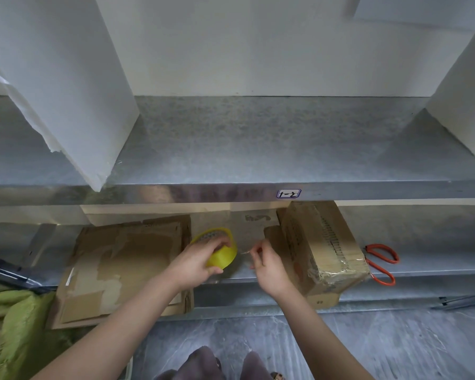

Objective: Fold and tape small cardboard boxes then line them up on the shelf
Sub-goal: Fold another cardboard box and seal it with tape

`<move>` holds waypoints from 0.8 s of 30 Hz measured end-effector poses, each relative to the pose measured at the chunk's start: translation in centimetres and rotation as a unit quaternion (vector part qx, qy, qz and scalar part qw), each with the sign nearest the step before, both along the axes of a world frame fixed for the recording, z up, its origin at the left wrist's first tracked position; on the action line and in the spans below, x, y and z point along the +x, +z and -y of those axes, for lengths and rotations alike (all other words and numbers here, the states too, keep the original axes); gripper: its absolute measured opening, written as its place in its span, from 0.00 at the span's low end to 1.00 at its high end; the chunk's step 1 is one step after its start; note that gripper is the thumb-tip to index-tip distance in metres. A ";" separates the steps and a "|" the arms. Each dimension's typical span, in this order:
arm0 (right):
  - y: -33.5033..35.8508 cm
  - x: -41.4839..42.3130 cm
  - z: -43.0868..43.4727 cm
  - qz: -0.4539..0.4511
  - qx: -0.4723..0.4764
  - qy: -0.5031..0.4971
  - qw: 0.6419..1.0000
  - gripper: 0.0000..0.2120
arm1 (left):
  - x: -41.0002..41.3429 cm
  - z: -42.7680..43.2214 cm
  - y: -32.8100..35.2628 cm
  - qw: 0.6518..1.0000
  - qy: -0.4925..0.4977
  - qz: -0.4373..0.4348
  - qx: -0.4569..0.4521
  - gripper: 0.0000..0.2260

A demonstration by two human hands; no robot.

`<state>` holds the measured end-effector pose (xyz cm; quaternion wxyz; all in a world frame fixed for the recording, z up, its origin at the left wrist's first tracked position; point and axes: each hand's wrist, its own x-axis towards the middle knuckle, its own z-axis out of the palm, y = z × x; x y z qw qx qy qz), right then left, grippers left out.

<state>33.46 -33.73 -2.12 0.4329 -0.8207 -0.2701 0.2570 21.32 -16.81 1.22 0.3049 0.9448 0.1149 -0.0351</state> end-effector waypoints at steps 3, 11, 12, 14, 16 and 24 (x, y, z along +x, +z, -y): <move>-0.6 -0.1 -0.6 -0.030 0.011 -0.049 0.998 0.04 | 0.0 0.1 -0.7 1.000 0.003 -0.007 0.006 0.25; -0.2 -0.3 -1.5 -0.109 0.039 -0.063 0.991 0.13 | 0.3 -0.8 -1.2 1.000 -0.011 0.018 0.015 0.23; -0.2 -0.3 -1.5 -0.111 0.045 -0.064 0.991 0.11 | 0.4 -0.9 -1.2 1.000 -0.014 0.022 0.014 0.23; -0.4 -0.3 -1.5 -0.078 0.035 -0.057 0.995 0.07 | 0.6 -1.2 -1.2 1.000 -0.017 0.024 0.007 0.23; -0.8 -0.1 -1.5 -0.009 -0.002 -0.062 0.998 0.06 | 0.8 -1.4 -1.4 1.000 -0.017 0.022 0.007 0.24; -1.0 -0.8 -1.3 -0.013 0.032 -0.080 0.996 0.07 | 2.9 -3.2 -2.6 0.999 0.027 -0.029 0.018 0.32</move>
